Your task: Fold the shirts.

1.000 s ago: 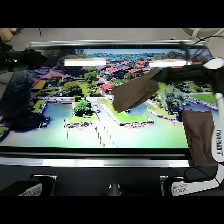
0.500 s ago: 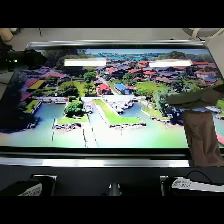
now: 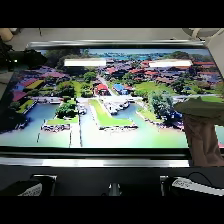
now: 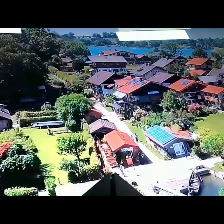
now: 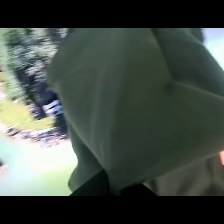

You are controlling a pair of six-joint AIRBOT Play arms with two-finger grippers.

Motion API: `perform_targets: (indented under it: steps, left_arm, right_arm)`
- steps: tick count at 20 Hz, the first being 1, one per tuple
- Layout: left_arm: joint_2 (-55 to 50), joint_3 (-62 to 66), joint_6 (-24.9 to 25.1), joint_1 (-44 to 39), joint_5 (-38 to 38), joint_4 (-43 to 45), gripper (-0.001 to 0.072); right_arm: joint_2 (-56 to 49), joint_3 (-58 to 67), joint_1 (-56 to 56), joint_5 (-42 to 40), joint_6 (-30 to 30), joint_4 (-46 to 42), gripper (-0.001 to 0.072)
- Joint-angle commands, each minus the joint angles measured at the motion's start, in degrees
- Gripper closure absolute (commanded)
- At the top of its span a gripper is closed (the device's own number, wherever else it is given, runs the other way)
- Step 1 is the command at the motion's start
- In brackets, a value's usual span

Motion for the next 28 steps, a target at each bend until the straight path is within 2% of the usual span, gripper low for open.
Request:
perform_targets:
  steps: [1, 4, 6, 11, 15, 16, 17, 18, 22, 25, 27, 28]
  left_arm:
    - [0.00, 0.02, 0.26, 0.00, 0.00, 0.00, 0.0684]
    - [0.00, 0.02, 1.31, 0.02, -0.02, 0.00, 0.0684]
    - [0.00, 0.02, 1.31, 0.02, -0.02, 0.00, 0.0684]
    - [0.00, 0.02, 1.27, 0.00, 0.00, -0.02, 0.0684]
    - [0.00, 0.02, 1.07, 0.00, 0.00, -0.04, 0.0684]
    - [0.00, 0.02, 1.07, 0.00, -0.02, -0.07, 0.0684]
    - [0.02, 0.02, 1.09, 0.00, -0.02, -0.07, 0.0684]
    - [0.02, 0.02, 1.09, 0.00, -0.02, -0.07, 0.0684]
    - [0.83, 1.57, 1.44, 0.02, -0.81, -1.09, 0.0683]
    - [0.59, 3.85, 4.26, -0.35, 2.01, 0.31, 0.0686]
    - [-1.29, 6.05, 2.32, -2.93, 3.93, 10.34, 0.0687]
    - [-3.21, 6.93, -2.19, -5.14, 3.67, 19.63, 0.0687]
  right_arm:
    - [1.68, -0.11, -0.28, 0.85, 1.77, -13.68, 0.0693]
    - [2.95, -4.63, -0.28, 5.79, -0.57, -24.79, 0.0693]
    - [6.25, -12.81, -0.28, 4.50, -0.22, -27.56, 0.0693]
    - [16.83, -36.54, -0.28, -6.40, 6.54, -26.80, 0.0692]
    - [18.10, -45.24, -0.28, -13.00, 8.28, -24.02, 0.0675]
    - [18.10, -45.90, -0.28, -13.70, 8.74, -24.28, 0.0539]
    - [18.12, -45.75, -0.28, -14.62, 8.72, -24.57, 0.0234]
    - [18.16, -45.05, -0.28, -16.13, 7.87, -24.79, 0.0016]
    - [18.16, -31.93, -0.28, -16.37, -2.14, -32.17, 0.0009]
    - [18.16, -15.76, 1.27, -28.26, -7.21, -30.84, 0.0010]
    - [18.16, -8.76, 7.50, -35.56, -7.93, -29.07, 0.0012]
    - [18.16, -7.80, 12.31, -36.37, -7.87, -26.58, 0.0012]
